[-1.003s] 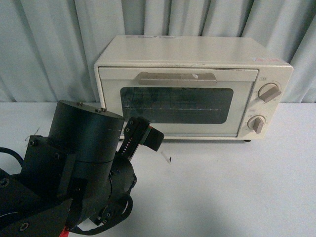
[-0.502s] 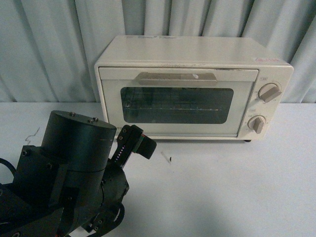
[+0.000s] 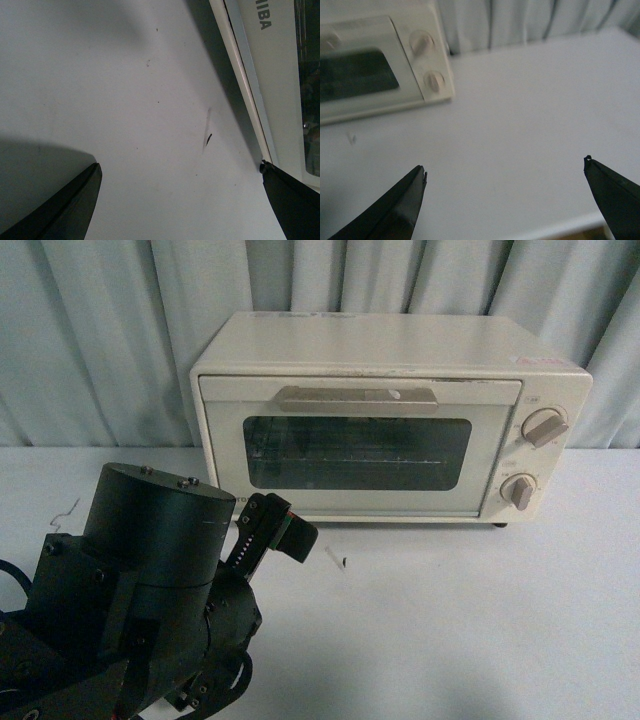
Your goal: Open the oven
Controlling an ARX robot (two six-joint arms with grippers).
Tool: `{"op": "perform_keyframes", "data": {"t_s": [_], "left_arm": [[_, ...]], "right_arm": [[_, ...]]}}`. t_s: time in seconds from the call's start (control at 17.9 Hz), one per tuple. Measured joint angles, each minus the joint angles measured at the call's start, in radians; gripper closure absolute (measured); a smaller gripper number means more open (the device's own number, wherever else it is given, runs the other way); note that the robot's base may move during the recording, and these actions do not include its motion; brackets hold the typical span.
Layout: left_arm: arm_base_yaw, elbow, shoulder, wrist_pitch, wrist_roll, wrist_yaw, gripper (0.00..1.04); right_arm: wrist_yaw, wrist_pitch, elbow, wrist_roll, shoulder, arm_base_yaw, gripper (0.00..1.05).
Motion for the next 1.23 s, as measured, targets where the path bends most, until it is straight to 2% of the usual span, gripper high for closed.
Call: {"op": "perform_keyframes", "data": {"t_s": [0.06, 0.11, 0.17, 0.22, 0.39, 0.5, 0.67, 0.72, 0.84, 1.0, 1.23], "left_arm": [[0.000, 0.000, 0.000, 0.000, 0.000, -0.001, 0.07], [-0.003, 0.000, 0.000, 0.000, 0.001, -0.001, 0.07], [-0.002, 0.000, 0.000, 0.001, 0.000, 0.000, 0.07], [-0.002, 0.000, 0.000, 0.000, 0.000, 0.000, 0.07], [-0.003, 0.000, 0.000, 0.000, 0.000, 0.000, 0.07], [-0.003, 0.000, 0.000, -0.001, 0.000, 0.000, 0.07], [-0.003, 0.000, 0.000, 0.000, 0.000, 0.000, 0.07], [-0.003, 0.000, 0.000, 0.000, 0.000, 0.000, 0.07], [-0.003, 0.000, 0.000, 0.000, 0.000, 0.000, 0.07], [-0.003, 0.000, 0.000, 0.000, 0.000, 0.000, 0.07], [-0.003, 0.000, 0.000, 0.001, 0.000, 0.001, 0.07]], "right_arm": [[0.134, -0.094, 0.084, 0.106, 0.120, 0.072, 0.06], [0.223, -0.119, 0.130, 0.174, 0.137, 0.079, 0.06], [0.302, -0.100, 0.153, 0.219, 0.121, 0.048, 0.10], [0.303, -0.106, 0.148, 0.221, 0.103, -0.005, 0.21], [0.176, -0.052, 0.083, 0.153, 0.099, -0.158, 0.50], [0.151, 0.201, 0.086, 0.086, 0.277, -0.241, 0.70], [0.134, 0.627, 0.148, -0.024, 0.733, -0.240, 1.01], [0.139, 0.748, 0.202, -0.048, 0.878, -0.237, 1.03], [0.138, 0.889, 0.325, -0.079, 1.113, -0.198, 1.03], [0.119, 0.883, 0.493, -0.100, 1.364, -0.113, 1.03], [0.097, 0.849, 0.696, -0.128, 1.543, 0.082, 1.03]]}}
